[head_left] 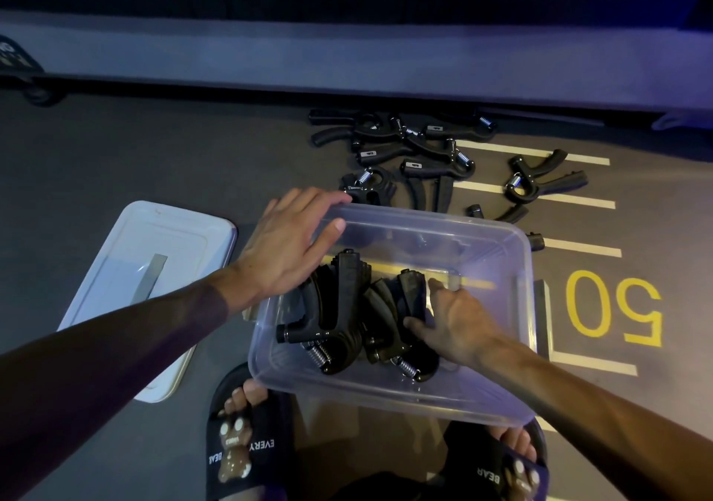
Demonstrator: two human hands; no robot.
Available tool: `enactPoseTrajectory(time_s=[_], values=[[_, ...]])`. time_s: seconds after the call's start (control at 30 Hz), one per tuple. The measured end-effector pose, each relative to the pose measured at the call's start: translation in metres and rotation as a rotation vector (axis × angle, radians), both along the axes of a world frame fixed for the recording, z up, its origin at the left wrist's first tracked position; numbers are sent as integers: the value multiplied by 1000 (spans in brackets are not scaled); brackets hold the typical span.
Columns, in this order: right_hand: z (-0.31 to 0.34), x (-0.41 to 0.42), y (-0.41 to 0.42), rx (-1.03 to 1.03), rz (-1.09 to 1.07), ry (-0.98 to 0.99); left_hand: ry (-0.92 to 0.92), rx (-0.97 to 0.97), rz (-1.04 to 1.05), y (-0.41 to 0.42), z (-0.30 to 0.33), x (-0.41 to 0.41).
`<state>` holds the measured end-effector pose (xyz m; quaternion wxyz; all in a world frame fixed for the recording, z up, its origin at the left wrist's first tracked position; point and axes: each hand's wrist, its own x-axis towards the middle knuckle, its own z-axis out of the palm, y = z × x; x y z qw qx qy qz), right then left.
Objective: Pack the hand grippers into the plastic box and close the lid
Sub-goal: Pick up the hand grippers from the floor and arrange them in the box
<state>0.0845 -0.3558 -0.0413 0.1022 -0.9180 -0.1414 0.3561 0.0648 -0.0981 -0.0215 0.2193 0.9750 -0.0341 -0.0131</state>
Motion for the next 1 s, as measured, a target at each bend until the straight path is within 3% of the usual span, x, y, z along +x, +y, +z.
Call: enactPoseTrajectory(time_s=[0.63, 0.83, 1.0], values=[[-2, 0, 1, 15, -114, 101, 16, -3, 1, 0, 0, 0], [-6, 0, -1, 80, -333, 463, 16, -8, 2, 0, 1, -1], [-7, 0, 2, 84, -378, 498, 17, -3, 3, 0, 1, 0]])
